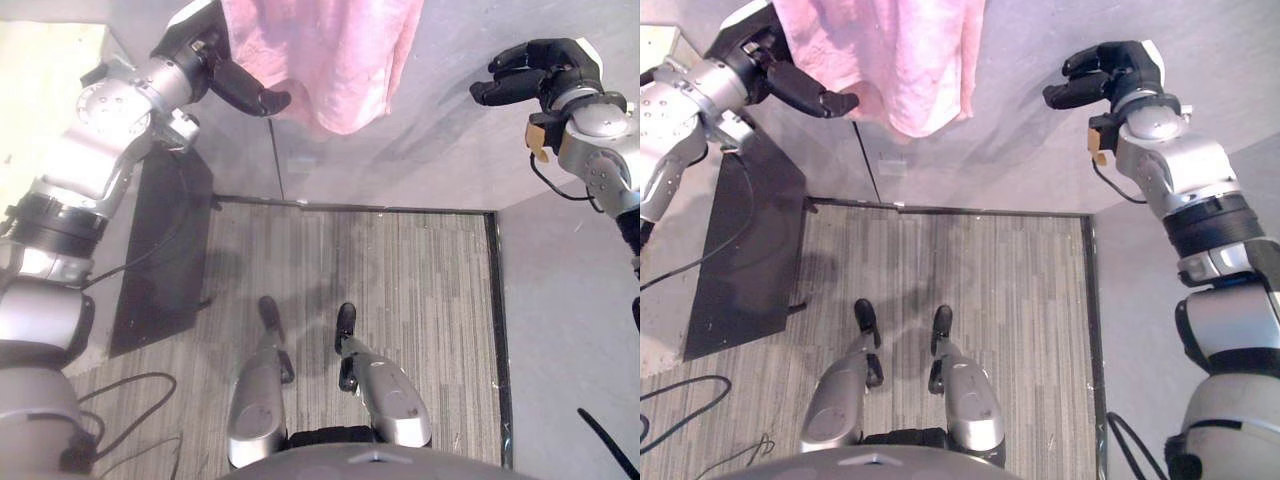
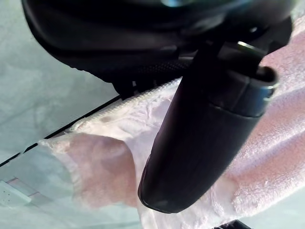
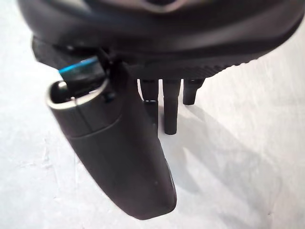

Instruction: Organize the bathroom.

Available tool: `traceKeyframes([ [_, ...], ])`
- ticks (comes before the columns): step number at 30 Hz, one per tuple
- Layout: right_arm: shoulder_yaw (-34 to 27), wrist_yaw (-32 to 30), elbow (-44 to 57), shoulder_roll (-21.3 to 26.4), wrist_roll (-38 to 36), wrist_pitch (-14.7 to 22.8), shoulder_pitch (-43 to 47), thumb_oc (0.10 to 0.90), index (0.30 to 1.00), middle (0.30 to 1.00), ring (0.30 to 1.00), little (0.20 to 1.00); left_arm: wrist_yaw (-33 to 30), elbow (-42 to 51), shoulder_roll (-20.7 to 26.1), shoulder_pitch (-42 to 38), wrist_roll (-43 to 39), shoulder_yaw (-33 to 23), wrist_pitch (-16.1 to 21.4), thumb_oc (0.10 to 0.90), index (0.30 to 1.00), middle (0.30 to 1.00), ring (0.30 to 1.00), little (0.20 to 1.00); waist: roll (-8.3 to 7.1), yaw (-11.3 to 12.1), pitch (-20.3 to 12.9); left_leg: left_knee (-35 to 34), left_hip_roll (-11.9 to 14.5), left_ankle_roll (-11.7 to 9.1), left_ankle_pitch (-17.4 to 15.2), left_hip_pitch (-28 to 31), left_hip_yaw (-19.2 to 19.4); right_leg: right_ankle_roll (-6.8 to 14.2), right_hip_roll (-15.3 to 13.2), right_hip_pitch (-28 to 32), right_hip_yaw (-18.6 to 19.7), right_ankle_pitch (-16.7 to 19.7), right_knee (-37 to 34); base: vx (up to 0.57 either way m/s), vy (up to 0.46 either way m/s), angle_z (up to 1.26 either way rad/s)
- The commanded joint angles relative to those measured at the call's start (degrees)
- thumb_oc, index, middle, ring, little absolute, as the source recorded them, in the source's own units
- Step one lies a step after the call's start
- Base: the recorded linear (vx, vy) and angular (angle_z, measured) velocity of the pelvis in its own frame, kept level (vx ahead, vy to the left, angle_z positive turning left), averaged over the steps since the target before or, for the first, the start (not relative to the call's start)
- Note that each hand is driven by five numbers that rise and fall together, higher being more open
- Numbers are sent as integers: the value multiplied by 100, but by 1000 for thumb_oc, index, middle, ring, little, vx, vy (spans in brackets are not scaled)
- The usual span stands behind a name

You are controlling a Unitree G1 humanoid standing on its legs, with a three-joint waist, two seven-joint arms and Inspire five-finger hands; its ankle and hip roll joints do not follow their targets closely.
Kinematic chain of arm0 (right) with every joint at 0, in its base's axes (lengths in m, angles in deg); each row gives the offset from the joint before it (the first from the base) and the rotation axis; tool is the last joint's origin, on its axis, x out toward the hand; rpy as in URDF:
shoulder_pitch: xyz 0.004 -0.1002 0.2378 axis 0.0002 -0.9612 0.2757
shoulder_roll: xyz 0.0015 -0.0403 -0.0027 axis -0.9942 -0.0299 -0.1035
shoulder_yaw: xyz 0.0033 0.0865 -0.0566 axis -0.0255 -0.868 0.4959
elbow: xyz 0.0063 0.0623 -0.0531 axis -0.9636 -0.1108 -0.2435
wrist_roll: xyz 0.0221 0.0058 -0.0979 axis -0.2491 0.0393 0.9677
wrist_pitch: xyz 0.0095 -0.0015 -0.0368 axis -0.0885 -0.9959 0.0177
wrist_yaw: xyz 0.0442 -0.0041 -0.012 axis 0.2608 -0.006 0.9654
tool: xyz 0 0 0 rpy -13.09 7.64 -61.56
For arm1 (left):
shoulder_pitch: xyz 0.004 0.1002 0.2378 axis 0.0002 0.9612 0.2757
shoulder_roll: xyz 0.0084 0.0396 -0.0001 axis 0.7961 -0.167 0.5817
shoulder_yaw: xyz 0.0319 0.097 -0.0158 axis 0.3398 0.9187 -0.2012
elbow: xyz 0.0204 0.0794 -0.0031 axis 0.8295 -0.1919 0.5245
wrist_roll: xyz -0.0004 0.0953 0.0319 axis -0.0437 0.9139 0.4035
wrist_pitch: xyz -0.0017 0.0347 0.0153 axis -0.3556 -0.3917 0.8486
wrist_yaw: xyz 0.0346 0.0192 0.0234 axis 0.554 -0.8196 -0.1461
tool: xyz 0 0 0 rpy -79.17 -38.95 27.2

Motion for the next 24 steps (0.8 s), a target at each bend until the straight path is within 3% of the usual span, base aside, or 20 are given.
traceKeyframes([
  [1,-32,421,245,-755,-665,2029,2177,800,900,900,900,900,-261,250,-109,-578,-14,315,426,800,900,900,900,900,-515,734,-724,176,135,-371,-644,552,-224,619,-427,-139,61,-435,358,0,0,0],
  [3,-60,504,242,-801,-789,2062,2137,800,900,900,900,900,-272,246,-122,-579,-11,315,432,800,900,900,900,900,-502,727,-721,163,126,-370,-647,568,-224,620,-431,-133,63,-435,351,0,0,0],
  [5,-233,911,257,-997,-1488,2116,1915,800,900,900,900,900,-320,199,-186,-532,-3,302,482,800,900,900,900,900,-426,704,-738,119,73,-349,-655,629,-237,617,-457,-109,102,-451,335,-1,60,-3],
  [10,-462,1189,227,-1326,-1930,2122,1729,800,900,900,900,900,-263,42,-236,-549,-94,311,586,800,900,900,900,900,-283,706,-833,160,75,-354,-672,673,-252,609,-500,-68,131,-490,376,14,54,-8],
  [17,-768,1035,232,-1180,-2335,2139,1692,800,900,900,900,900,-218,-137,-163,-478,-216,309,675,800,900,900,900,900,-302,646,-1028,152,104,-355,-698,751,-218,624,-468,-20,174,-499,372,31,7,3],
  [24,-804,1129,322,-1055,-2338,1845,1748,800,900,900,900,900,-257,-94,-181,-344,-201,245,675,800,900,900,900,900,-320,632,-1081,216,120,-367,-706,726,-226,609,-456,-14,193,-485,344,0,0,0],
])
